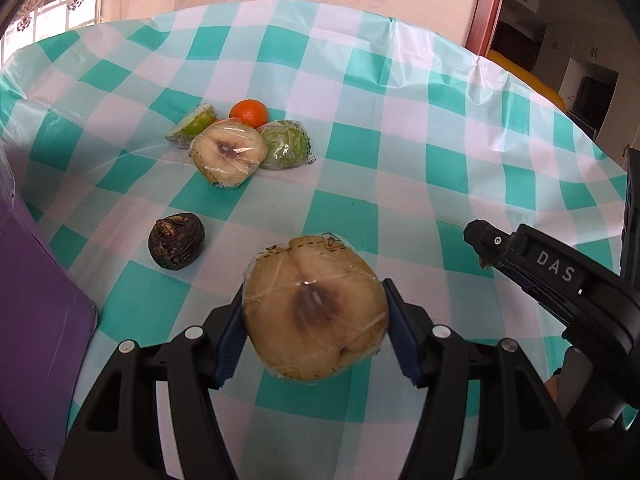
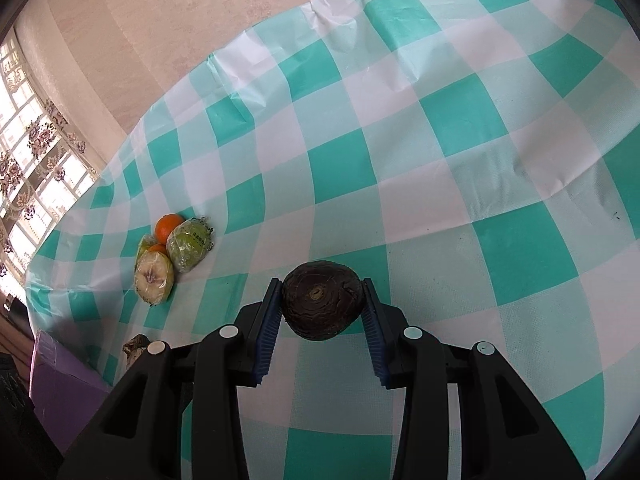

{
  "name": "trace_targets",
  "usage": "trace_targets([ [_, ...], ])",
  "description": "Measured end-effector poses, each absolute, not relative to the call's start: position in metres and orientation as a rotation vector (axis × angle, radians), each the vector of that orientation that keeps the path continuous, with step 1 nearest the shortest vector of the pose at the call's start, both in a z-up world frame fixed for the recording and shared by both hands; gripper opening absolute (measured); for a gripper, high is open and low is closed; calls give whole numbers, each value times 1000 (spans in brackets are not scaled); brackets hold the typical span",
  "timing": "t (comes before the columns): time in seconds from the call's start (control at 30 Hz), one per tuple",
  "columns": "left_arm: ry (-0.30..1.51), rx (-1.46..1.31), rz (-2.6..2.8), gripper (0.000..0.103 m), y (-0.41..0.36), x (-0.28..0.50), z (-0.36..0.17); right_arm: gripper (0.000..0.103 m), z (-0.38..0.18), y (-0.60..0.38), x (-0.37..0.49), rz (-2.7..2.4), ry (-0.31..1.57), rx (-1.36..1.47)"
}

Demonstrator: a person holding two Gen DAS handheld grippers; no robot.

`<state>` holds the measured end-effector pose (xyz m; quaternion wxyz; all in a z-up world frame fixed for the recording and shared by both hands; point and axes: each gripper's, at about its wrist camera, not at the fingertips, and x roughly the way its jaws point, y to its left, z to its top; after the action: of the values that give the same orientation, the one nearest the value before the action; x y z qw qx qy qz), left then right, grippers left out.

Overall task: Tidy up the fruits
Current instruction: 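Carry the pear half and water chestnut in both grippers over the box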

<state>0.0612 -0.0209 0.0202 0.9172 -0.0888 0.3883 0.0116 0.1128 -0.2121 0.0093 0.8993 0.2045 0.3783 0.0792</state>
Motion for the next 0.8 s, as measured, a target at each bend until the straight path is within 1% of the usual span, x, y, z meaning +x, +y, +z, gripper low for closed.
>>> trace_targets([
  [0.8, 752, -227, -76, 62, -15, -61, 19, 38, 7, -207, 41, 192, 805, 358],
])
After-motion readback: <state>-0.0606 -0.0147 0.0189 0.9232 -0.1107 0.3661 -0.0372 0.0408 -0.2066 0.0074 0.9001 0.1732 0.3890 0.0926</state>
